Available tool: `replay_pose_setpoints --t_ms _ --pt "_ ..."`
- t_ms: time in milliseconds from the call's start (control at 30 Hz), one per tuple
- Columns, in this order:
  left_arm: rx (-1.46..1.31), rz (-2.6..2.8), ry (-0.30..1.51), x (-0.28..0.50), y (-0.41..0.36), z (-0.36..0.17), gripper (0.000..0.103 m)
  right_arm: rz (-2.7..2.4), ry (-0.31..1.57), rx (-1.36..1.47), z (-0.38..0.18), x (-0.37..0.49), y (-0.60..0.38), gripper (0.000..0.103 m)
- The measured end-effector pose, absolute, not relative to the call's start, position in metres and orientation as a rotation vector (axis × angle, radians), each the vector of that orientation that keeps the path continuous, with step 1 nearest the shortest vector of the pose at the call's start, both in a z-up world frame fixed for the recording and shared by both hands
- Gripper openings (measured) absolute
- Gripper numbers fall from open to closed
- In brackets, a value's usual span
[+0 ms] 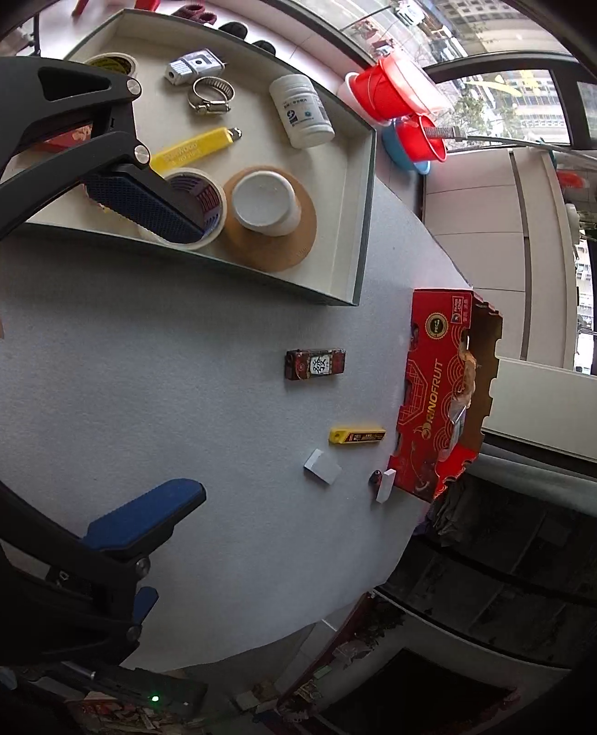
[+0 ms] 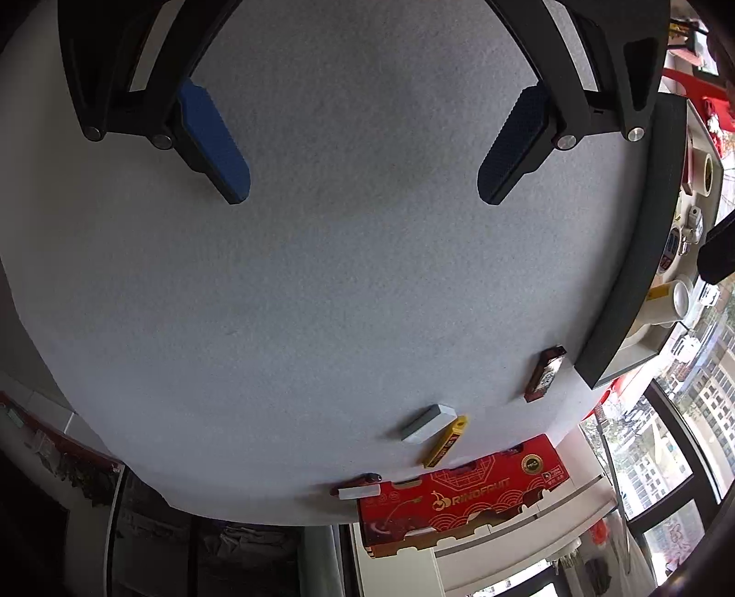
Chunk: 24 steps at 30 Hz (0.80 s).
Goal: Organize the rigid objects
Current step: 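Grasp the red-and-black snack box with the left gripper while the right gripper grasps the white block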
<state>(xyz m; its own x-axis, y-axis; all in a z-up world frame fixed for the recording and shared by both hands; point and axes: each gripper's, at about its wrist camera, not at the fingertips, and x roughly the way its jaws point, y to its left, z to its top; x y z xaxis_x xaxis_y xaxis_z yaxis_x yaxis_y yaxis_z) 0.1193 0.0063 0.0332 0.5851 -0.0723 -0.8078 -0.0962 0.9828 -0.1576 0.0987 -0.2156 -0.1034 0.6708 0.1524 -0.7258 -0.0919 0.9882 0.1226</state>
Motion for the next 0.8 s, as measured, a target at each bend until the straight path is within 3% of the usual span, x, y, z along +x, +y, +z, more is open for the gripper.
replay_pose_setpoints --t_ms 400,800 --pt "-0.102 0.171 1.062 0.249 -0.035 -0.033 0.103 0.264 0.778 -0.196 -0.106 0.132 -0.215 0.102" --pt "-0.088 0.165 1.046 0.272 -0.020 -0.041 0.103 0.276 0.751 -0.198 -0.105 0.146 -0.214 0.102"
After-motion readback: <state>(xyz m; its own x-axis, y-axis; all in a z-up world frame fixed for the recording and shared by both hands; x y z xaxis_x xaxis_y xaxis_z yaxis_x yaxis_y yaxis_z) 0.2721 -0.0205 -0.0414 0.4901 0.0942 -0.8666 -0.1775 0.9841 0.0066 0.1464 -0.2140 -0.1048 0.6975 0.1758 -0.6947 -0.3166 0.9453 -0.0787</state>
